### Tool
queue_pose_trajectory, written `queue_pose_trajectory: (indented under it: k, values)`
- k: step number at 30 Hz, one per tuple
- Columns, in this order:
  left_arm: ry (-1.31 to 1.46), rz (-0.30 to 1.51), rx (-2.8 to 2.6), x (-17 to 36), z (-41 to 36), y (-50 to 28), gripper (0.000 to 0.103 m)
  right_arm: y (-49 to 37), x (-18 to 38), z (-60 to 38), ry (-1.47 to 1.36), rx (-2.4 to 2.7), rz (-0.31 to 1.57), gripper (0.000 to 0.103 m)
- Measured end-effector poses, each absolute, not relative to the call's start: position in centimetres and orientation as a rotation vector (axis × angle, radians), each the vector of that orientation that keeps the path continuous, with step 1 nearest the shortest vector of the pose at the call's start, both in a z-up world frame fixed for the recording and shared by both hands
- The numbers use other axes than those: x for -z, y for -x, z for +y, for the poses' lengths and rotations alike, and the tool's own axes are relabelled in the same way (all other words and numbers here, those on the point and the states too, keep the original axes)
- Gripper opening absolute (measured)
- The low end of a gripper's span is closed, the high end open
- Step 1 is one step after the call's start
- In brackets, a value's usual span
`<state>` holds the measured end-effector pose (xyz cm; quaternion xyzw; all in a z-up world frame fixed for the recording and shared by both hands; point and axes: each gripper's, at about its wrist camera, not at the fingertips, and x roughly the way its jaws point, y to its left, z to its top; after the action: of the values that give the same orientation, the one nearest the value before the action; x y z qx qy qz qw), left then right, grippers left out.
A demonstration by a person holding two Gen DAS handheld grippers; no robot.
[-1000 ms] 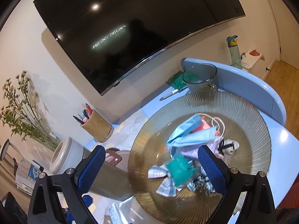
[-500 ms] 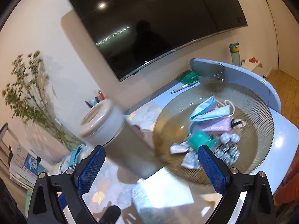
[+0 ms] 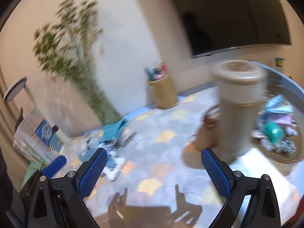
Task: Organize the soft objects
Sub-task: 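Move both open tools back toward the pile on the bed, then reach the left tool to the grey plush while the right tool reaches the blue cloth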
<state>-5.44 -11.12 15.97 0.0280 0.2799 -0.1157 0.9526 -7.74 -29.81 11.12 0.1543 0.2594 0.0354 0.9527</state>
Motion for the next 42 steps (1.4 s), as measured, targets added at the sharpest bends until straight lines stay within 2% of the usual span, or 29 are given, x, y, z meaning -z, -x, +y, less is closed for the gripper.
queue_pose_trajectory:
  k: [12,25,34,36,37,38,42]
  values:
    - [-0.011,0.610,0.068,-13.9,-2.1,1.4,0.084,1.7,-9.7,-20.0,-0.258,-0.233,0.585,0.099]
    - [0.095,0.722,0.038,-10.1,5.5,-7.1,0.084,-4.4,-5.7,-17.5,-0.265,-0.251,0.693,0.099]
    - [0.185,0.811,0.195,-5.8,6.5,-13.0,0.084,-7.2,-1.2,-16.2,-0.264,-0.298,0.726,0.099]
    - [0.211,0.825,0.225,-4.2,6.5,-13.3,0.091,-7.3,-0.4,-16.1,-0.258,-0.304,0.698,0.099]
    - [0.239,0.818,0.239,-3.6,6.7,-13.2,0.100,-7.3,0.3,-16.1,-0.254,-0.303,0.688,0.100]
    - [0.254,0.834,0.256,-3.3,6.8,-13.3,0.103,-7.4,1.0,-16.1,-0.265,-0.310,0.699,0.101]
    - [0.236,0.881,0.318,-2.3,5.8,-13.5,0.102,-7.6,1.4,-16.7,-0.321,-0.337,0.712,0.103]
